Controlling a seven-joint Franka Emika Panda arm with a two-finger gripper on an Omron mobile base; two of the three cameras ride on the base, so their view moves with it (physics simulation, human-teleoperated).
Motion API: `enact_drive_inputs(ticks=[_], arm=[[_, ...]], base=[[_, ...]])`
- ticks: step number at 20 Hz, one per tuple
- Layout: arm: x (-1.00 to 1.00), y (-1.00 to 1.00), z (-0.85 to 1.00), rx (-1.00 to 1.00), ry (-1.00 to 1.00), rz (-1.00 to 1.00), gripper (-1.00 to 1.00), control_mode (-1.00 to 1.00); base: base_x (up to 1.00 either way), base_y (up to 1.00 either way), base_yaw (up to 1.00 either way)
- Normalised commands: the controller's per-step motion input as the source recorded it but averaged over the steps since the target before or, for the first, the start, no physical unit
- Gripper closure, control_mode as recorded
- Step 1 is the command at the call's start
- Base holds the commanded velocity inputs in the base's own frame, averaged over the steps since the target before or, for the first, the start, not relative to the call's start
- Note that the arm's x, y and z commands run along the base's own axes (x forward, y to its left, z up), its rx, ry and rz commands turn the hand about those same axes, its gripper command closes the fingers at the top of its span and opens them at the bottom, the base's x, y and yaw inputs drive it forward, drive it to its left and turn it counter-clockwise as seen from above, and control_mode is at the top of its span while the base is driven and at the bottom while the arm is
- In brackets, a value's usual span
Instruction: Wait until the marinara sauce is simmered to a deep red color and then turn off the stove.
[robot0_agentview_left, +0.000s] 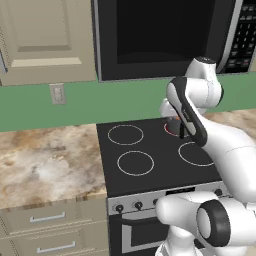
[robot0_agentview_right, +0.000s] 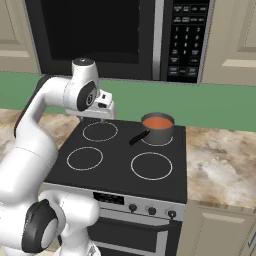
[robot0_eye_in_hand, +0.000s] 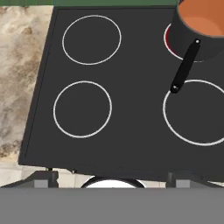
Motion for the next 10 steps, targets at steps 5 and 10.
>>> enact_drive_inputs(ticks=[5,10], arm=[[-0.03,-0.44,0.0,0.01,-0.08,0.03,-1.0,-1.0],[-0.14,-0.44,0.0,0.0,-0.13,0.05,-1.0,-1.0]], base=[[0.0,0.0,0.0],[0.0,0.0,0.0]])
